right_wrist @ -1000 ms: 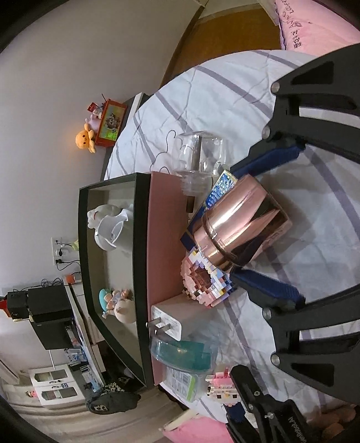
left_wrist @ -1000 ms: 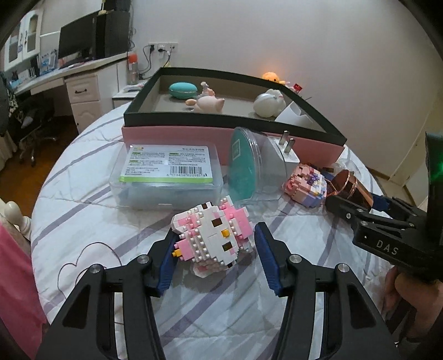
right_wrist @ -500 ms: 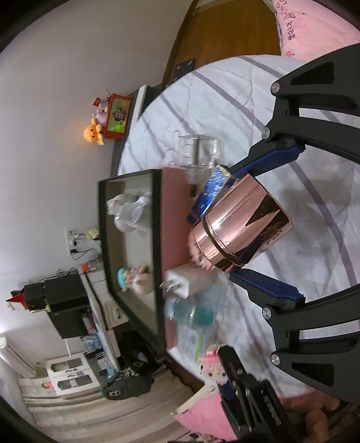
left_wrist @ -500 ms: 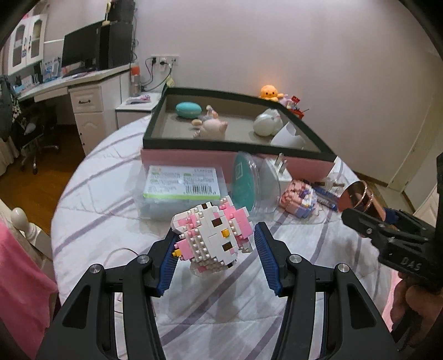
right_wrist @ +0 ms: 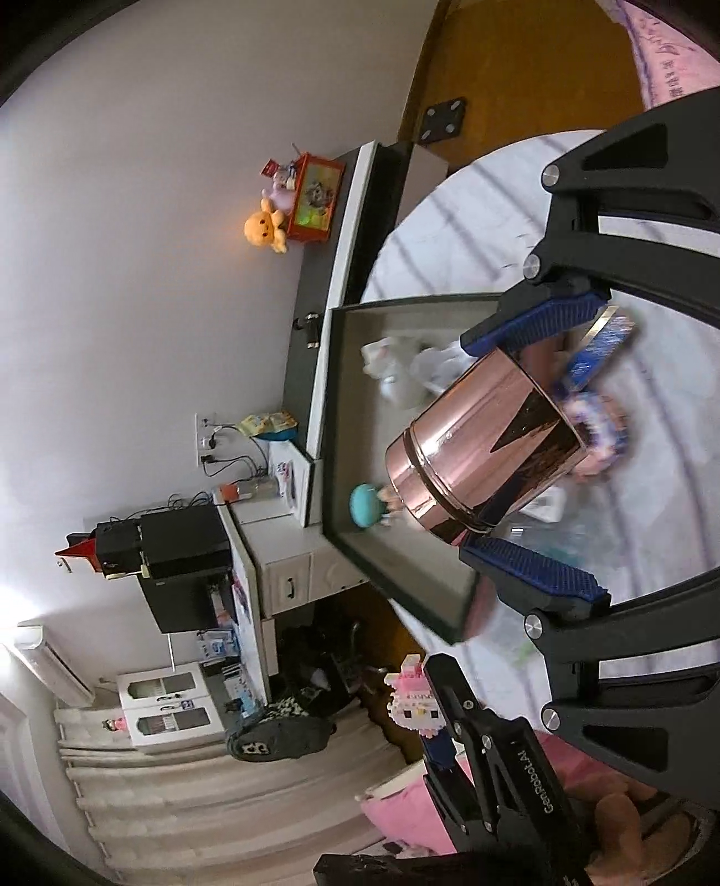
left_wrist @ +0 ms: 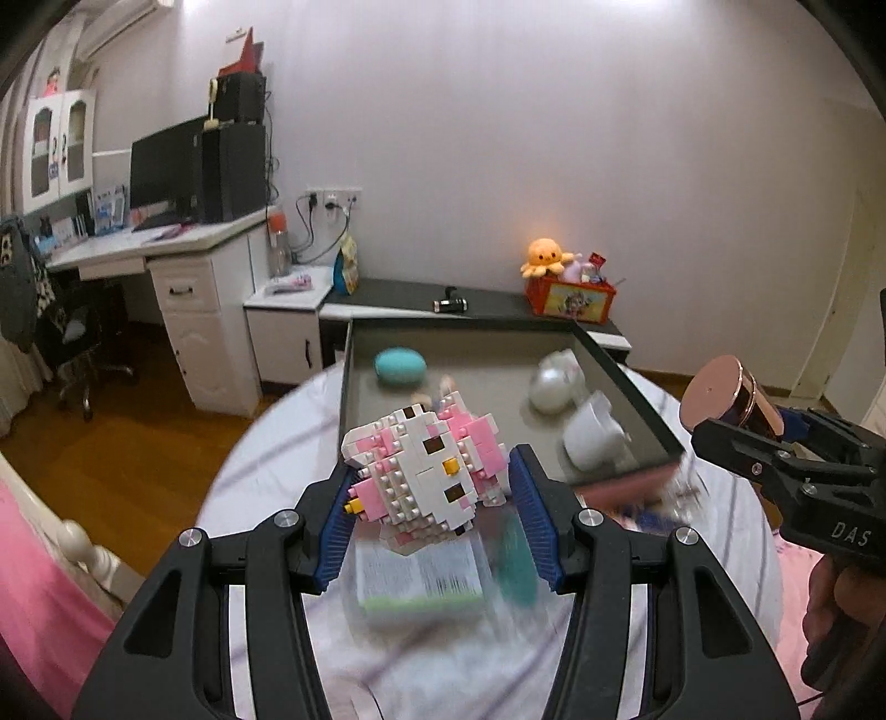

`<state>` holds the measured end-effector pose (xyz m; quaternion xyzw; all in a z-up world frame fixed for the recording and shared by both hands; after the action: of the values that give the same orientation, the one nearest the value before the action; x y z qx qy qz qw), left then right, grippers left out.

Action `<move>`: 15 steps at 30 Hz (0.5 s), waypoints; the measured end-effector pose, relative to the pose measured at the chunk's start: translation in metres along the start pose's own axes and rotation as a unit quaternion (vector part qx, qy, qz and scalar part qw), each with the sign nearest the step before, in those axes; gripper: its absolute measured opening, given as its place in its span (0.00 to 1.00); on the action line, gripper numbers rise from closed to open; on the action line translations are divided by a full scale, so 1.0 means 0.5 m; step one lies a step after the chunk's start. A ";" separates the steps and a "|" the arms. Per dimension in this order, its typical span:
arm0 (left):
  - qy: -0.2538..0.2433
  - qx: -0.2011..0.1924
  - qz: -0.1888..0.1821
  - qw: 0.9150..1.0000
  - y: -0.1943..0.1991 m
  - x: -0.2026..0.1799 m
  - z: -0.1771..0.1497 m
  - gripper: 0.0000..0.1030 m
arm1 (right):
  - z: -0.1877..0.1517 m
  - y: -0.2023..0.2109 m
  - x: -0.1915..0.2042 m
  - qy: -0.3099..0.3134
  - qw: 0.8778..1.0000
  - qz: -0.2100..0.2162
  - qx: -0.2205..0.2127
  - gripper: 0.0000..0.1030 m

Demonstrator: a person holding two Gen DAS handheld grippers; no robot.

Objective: Organize rigid objects
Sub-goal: 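Carry block figure and rose-gold cup into the box tray and open both tools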

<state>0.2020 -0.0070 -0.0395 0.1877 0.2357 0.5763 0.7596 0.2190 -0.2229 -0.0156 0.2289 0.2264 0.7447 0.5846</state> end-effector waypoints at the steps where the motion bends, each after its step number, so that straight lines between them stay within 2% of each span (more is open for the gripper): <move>1: -0.003 0.000 0.000 1.000 -0.010 0.002 0.011 0.52 | 0.011 -0.009 -0.001 0.000 1.000 0.002 0.001 0.67; 4: -0.008 0.007 0.000 1.000 -0.052 0.012 0.040 0.53 | 0.044 -0.051 -0.008 -0.012 1.000 0.015 0.006 0.67; 7: -0.006 0.015 0.000 1.000 -0.100 0.023 0.056 0.53 | 0.067 -0.105 -0.013 -0.014 1.000 0.009 0.020 0.67; 15: -0.001 0.043 0.004 0.999 -0.197 0.034 0.061 0.53 | 0.070 -0.221 -0.022 -0.027 0.997 0.010 0.065 0.67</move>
<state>0.3009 -0.0173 -0.0717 0.2219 0.2585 0.5682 0.7490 0.3272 -0.2074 -0.0554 0.2885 0.2562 0.7277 0.5671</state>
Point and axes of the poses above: each gripper's, at about its wrist camera, not at the fingertips, and y roughly against the way its jaws point, x to its left, z to its top, the point moved 3 cm from there along -y, roughly the way its jaws point, and after that the axes turned 5 degrees about -z, right-handed, at the moved point
